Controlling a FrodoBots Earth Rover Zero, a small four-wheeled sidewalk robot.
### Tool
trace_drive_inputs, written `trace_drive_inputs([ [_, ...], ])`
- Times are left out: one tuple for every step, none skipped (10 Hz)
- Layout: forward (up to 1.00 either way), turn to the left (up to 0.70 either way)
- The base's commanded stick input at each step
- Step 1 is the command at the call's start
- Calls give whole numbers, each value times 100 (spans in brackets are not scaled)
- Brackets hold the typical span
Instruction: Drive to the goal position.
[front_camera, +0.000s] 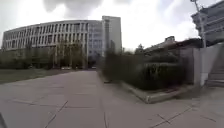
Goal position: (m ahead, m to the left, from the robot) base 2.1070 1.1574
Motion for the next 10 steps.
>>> trace_drive_inputs([
  [70, 0],
  [70, 0],
  [70, 0],
  [70, 0],
  [70, 0],
  [70, 2],
  [70, 1],
  [70, 0],
  [70, -23],
  [70, -24],
])
